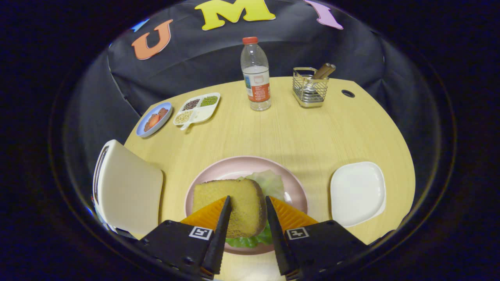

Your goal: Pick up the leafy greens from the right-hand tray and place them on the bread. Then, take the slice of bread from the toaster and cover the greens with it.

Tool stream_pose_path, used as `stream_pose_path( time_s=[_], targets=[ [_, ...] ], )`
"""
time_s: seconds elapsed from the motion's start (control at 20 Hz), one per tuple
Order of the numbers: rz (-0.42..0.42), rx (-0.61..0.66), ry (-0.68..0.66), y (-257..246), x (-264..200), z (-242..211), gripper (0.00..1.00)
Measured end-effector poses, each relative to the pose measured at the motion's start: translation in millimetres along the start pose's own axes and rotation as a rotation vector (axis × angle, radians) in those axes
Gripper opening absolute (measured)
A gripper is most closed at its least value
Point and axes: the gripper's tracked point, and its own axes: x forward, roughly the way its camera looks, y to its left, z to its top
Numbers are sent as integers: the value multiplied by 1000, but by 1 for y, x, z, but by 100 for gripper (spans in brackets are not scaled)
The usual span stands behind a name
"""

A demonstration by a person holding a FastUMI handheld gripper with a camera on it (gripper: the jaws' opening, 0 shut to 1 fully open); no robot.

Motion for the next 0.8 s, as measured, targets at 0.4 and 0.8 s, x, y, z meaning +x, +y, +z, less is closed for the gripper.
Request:
stream_pose_path(
  time_s=[0.4, 0.8],
  targets=[
    [-99, -78, -41, -18, -9, -6, 79],
    [-137, -64, -177, -4, -58, -6, 98]
  ],
)
